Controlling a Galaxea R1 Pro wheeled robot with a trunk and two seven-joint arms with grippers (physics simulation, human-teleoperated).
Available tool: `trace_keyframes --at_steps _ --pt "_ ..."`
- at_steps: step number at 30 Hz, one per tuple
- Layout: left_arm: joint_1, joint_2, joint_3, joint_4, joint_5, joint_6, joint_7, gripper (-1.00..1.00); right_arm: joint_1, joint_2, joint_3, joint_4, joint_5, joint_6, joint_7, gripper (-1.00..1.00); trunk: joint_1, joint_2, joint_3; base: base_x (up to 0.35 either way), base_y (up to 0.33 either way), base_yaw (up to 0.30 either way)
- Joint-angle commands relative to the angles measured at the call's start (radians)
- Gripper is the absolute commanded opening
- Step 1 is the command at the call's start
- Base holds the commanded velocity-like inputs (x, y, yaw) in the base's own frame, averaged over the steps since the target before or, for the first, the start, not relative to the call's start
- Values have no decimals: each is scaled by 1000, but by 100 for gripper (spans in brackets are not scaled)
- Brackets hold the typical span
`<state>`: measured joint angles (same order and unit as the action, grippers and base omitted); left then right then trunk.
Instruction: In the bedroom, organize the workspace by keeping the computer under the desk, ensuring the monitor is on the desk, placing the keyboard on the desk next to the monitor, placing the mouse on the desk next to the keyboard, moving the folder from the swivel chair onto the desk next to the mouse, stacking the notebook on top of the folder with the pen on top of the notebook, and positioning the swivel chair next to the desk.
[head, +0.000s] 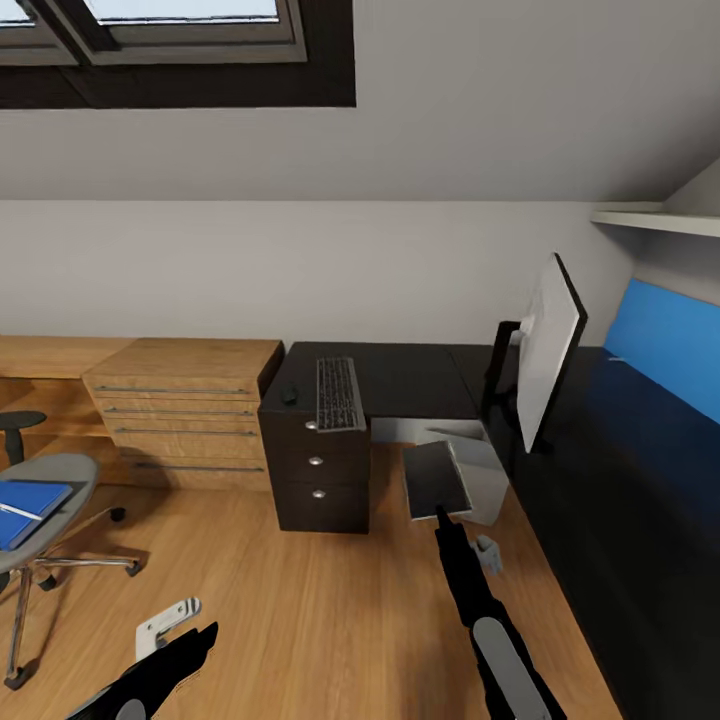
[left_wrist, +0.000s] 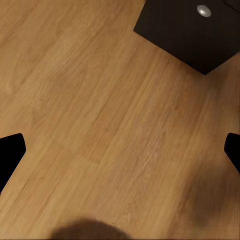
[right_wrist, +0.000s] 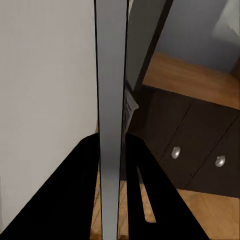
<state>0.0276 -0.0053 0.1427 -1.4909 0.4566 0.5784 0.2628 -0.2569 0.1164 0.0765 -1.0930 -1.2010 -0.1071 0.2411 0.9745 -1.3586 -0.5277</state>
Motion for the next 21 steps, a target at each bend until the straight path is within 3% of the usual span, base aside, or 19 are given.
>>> trace_keyframes --at_steps 1,8,21 --pt "0 -1 1 -3 11 3 7 100 -1 -5 -2 -1 -33 5 11 -100 1 0 -1 323 155 0" --pt "0 -1 0 -4 11 3 7 100 -1 -21 -8 -14 -70 19 13 -100 1 0 -1 322 167 0" --pt "0 -2 -9 -5 10 3 7 100 -1 -19 -9 -31 -77 15 15 -100 1 0 -1 323 118 0"
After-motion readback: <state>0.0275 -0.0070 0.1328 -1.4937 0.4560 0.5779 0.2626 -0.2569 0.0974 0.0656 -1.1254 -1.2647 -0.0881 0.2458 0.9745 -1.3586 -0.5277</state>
